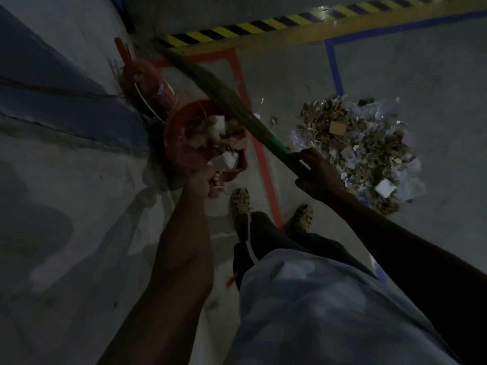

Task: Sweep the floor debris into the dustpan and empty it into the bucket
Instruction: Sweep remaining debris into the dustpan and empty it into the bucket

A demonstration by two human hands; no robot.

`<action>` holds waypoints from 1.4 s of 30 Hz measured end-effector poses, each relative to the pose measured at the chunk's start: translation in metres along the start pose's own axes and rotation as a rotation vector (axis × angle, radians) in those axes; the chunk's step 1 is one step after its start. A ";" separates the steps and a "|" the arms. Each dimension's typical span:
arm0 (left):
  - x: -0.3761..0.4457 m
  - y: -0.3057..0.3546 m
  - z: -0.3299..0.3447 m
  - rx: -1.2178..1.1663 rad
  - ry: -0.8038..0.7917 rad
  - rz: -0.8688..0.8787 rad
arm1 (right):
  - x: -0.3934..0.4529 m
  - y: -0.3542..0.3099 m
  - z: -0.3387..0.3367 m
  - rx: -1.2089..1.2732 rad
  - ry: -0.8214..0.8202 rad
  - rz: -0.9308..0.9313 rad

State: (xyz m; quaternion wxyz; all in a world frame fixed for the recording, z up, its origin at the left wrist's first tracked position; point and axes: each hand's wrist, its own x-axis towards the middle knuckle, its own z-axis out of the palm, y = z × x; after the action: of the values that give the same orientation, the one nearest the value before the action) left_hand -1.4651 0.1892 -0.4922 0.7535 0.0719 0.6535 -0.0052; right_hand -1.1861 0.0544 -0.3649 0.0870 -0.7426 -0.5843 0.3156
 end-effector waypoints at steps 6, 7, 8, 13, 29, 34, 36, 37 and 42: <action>0.004 -0.009 -0.002 -0.138 -0.061 -0.089 | -0.003 0.008 -0.005 0.027 0.037 0.030; 0.004 -0.010 -0.002 -0.146 -0.050 -0.094 | -0.003 0.008 -0.006 0.033 0.048 0.042; 0.002 -0.011 -0.003 -0.146 -0.040 -0.090 | -0.004 0.008 -0.007 0.036 0.056 0.053; -0.008 -0.013 0.004 -0.168 -0.020 -0.093 | -0.011 0.016 -0.013 0.062 0.063 0.114; -0.016 -0.035 0.103 -0.126 0.147 0.136 | -0.012 0.127 -0.021 0.181 0.018 0.372; 0.012 -0.049 0.137 -0.080 0.222 0.213 | 0.006 0.213 0.022 0.335 -0.054 0.413; 0.029 -0.060 0.151 -0.079 0.243 0.227 | 0.015 0.230 0.033 0.377 -0.073 0.433; 0.039 -0.067 0.158 -0.088 0.241 0.230 | 0.020 0.233 0.036 0.393 -0.079 0.456; 0.102 -0.120 0.176 -0.244 0.222 0.237 | 0.046 0.280 0.082 0.424 -0.186 0.472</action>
State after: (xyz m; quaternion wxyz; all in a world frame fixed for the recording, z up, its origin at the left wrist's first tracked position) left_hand -1.2891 0.0587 -0.5812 0.6752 0.0565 0.7154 0.1705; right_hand -1.0005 -0.0076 -0.5857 0.1106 -0.7909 -0.3228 0.5080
